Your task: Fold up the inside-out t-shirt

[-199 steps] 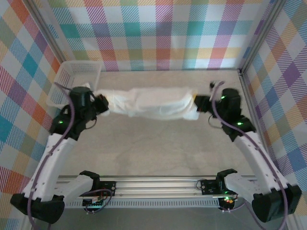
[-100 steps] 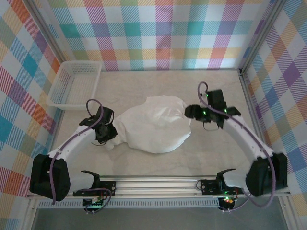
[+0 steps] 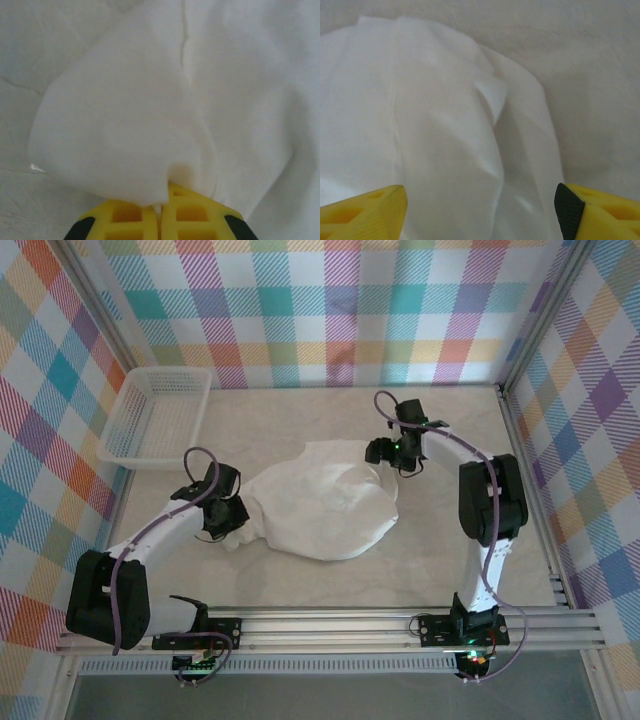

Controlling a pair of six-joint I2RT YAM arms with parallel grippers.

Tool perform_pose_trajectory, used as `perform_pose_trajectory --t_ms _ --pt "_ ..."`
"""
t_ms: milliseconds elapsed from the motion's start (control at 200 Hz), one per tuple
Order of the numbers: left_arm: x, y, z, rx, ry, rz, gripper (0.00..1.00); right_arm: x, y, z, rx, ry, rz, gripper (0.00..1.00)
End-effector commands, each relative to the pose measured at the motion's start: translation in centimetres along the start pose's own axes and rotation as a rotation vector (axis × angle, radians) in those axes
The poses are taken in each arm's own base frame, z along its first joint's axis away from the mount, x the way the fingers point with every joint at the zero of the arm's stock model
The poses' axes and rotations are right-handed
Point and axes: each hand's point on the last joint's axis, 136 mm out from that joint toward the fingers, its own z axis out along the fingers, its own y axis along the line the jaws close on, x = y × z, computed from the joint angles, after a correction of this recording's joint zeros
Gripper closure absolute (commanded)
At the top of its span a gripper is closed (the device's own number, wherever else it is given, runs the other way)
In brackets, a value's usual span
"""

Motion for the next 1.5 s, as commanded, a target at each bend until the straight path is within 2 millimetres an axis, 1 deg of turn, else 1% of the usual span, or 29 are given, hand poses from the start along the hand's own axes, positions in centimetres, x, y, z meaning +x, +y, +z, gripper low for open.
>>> perform_pose_trajectory --t_ms 0,30,150,190,230,290,300,350,420,495,545,560,600,655,680,785,855,900,910,915,1015,1070,1115,1160,1225,1305,1355,1430,1500 --pt "0.7 0.2 1.0 0.005 0.030 -0.027 1.00 -1.3 1.2 0.9 -0.066 0.002 0.030 0.29" --pt "0.7 0.2 1.1 0.005 0.032 -0.025 1.00 -1.5 1.3 1.2 -0.070 0.003 0.038 0.33" --pt "0.5 0.1 1.3 0.002 0.034 -0.018 1.00 -2.4 1.7 2.2 -0.095 0.003 0.042 0.55" --pt "0.4 -0.1 1.3 0.002 0.033 -0.016 1.00 -2.7 1.8 2.4 -0.094 0.007 0.038 0.65" --pt "0.2 -0.1 1.2 0.000 0.031 -0.013 1.00 -3.0 1.8 2.4 -0.086 0.010 0.025 0.79" --pt "-0.3 -0.2 0.5 -0.007 0.015 0.002 1.00 -3.7 2.1 1.4 -0.074 -0.002 0.000 0.98" --pt "-0.5 -0.2 0.3 -0.009 0.008 0.004 1.00 -3.7 2.1 1.1 -0.072 -0.003 -0.006 1.00" --pt "-1.5 -0.5 -1.2 -0.003 -0.031 0.017 1.00 -4.6 2.7 -0.7 -0.077 -0.037 -0.025 1.00" --pt "-3.6 -1.2 -4.4 0.011 -0.111 0.040 1.00 -6.2 3.8 -4.9 -0.094 -0.126 -0.053 1.00" --pt "-6.2 -2.1 -9.2 0.038 -0.231 0.066 1.00 -7.7 4.8 -10.5 -0.094 -0.251 -0.077 1.00" --pt "-8.1 -2.8 -13.2 0.068 -0.329 0.076 1.00 -8.4 5.3 -14.5 -0.090 -0.349 -0.087 1.00" --pt "-8.5 -2.8 -14.2 0.071 -0.354 0.079 1.00 -8.7 5.5 -15.9 -0.089 -0.385 -0.090 1.00" --pt "-9.8 -3.3 -17.7 0.101 -0.442 0.079 1.00 -9.1 5.8 -19.7 -0.089 -0.486 -0.097 1.00" --pt "-11.1 -3.5 -22.2 0.142 -0.555 0.070 1.00 -9.1 6.1 -24.9 -0.081 -0.632 -0.104 1.00" --pt "-11.7 -3.7 -24.7 0.172 -0.615 0.058 1.00 -9.1 6.2 -27.4 -0.075 -0.706 -0.105 1.00" --pt "-12.9 -4.8 -33.7 0.339 -0.809 0.026 1.00 -7.5 5.8 -37.4 -0.058 -1.022 -0.083 1.00" --pt "-13.0 -6.3 -39.2 0.503 -0.918 0.043 1.00 -5.5 5.9 -44.0 -0.081 -1.224 -0.073 1.00" --pt "-12.7 -7.0 -42.4 0.600 -0.982 0.053 1.00 -4.0 5.9 -47.6 -0.095 -1.326 -0.068 1.00" --pt "-12.7 -7.0 -43.0 0.615 -0.996 0.054 1.00 -3.9 5.9 -47.9 -0.097 -1.334 -0.068 1.00" --pt "-12.7 -7.1 -43.3 0.625 -1.002 0.056 1.00 -3.5 5.9 -48.8 -0.102 -1.357 -0.066 1.00" --pt "-11.8 -7.7 -49.1 0.776 -1.103 0.088 1.00 -0.6 6.3 -54.9 -0.139 -1.507 -0.073 1.00" --pt "-11.2 -8.1 -51.8 0.836 -1.145 0.125 1.00 0.7 6.9 -57.4 -0.167 -1.563 -0.101 1.00" --pt "-10.8 -8.4 -53.5 0.872 -1.169 0.150 1.00 1.4 7.4 -59.2 -0.186 -1.597 -0.125 1.00" --pt "-10.6 -8.6 -54.8 0.899 -1.188 0.173 1.00 1.9 7.9 -60.7 -0.201 -1.624 -0.146 1.00" --pt "-10.9 -9.1 -55.6 0.902 -1.192 0.183 1.00 2.1 8.5 -62.2 -0.207 -1.651 -0.168 1.00" --pt "-11.9 -10.2 -55.0 0.878 -1.162 0.203 1.00 1.2 8.8 -62.6 -0.179 -1.657 -0.185 1.00" --pt "-12.8 -11.0 -53.9 0.857 -1.135 0.204 1.00 -0.4 8.4 -61.5 -0.128 -1.619 -0.161 1.00" --pt "-14.8 -12.5 -51.1 0.804 -1.088 0.214 1.00 -3.2 7.6 -59.1 -0.039 -1.543 -0.116 1.00" --pt "-17.0 -13.8 -47.4 0.728 -1.042 0.206 1.00 -5.8 6.8 -56.1 0.017 -1.493 -0.085 1.00"
